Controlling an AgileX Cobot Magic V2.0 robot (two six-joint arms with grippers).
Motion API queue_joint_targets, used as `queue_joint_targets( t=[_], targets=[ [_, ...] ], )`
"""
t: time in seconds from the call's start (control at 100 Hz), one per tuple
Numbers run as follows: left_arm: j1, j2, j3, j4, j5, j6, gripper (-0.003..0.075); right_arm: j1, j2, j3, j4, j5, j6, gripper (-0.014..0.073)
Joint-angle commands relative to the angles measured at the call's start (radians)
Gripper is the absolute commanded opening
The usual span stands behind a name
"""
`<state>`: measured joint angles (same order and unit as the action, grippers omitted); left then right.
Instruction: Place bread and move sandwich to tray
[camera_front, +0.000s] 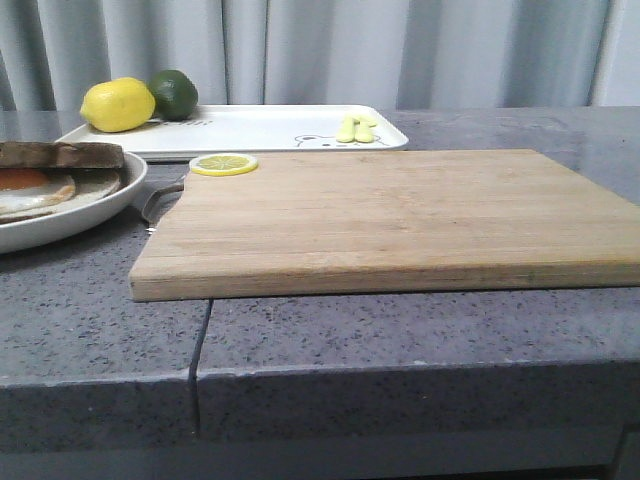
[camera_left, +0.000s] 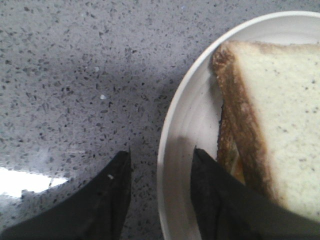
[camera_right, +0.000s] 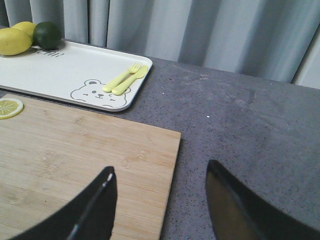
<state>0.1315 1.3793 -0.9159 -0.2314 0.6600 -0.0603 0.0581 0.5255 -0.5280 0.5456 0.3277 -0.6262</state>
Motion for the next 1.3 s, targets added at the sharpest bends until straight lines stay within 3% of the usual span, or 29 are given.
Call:
queue_joint_targets(
  t=[0.0,0.68,0.8,1.0,1.29],
  targets=[
    [0.0,-0.007,-0.029,-0.046,-0.053,0.009,0.0258,-0.008,-0.001,-0.026,0.015,-0.073,-0.008,0.0414],
    [0.0,0.073,-0.029,-0.11,-0.074,0.048,0.0237,-0.008,-0.001,-0.026,0.015,-0.073,-0.008,0.0414],
    [0.0,0.073,-0.029,-0.11,-0.074,0.048,0.0182,-0.008,-0.001,-0.026,0.015,-0.073,-0.008,0.0414],
    [0.0,0.073,-0.029,-0.11,-0.072,0.048,-0.0018,-0.008,-0.001,-0.026,0.015,-0.073,-0.008,0.0414],
    [0.0,0.073,-0.029,-0.159,-0.07,0.048,-0.0019,-0.008,-0.001,-0.026,0.015,-0.073,-0.008,0.0414]
  ],
)
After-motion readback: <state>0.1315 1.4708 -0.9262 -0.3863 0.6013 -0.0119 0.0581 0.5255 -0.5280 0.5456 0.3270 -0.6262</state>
